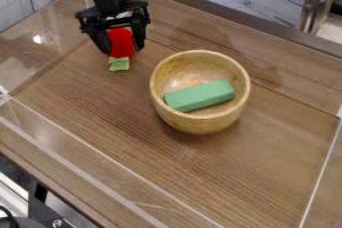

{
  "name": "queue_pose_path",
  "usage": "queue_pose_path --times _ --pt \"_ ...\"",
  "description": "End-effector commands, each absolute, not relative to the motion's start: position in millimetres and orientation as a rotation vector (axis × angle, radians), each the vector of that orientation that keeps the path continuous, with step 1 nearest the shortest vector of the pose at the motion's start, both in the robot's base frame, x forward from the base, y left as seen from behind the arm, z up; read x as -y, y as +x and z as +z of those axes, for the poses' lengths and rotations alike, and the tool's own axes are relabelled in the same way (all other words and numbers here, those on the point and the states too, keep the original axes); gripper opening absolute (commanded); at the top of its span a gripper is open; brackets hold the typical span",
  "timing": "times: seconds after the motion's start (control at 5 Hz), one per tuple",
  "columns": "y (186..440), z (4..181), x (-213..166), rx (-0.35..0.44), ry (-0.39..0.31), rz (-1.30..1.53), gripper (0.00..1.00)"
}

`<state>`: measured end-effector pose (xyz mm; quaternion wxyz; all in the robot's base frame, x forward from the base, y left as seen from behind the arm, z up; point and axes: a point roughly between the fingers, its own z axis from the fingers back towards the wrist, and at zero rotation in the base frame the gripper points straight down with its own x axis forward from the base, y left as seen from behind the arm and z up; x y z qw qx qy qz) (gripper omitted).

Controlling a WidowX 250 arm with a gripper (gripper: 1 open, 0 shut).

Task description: Move the red fruit to the left

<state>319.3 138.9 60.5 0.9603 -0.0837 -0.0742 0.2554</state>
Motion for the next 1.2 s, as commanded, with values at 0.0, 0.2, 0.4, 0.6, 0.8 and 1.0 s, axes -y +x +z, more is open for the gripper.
queue_pose_path --times 0.0,0.2,0.4,0.6,0.8,1.0 --pt "330 79.5 -157 0.221 -0.157 0.425 1.0" --pt "336 74.4 -174 0.225 -0.155 0.359 1.0" --pt "340 71.7 -189 0.228 -0.156 0.295 1.0" --pt "340 72.9 -199 0.229 -0.17 0.234 1.0" --pt "334 82.0 -186 0.235 -0.185 0.181 1.0" --pt "329 92.2 -173 0.244 -0.197 0.127 1.0"
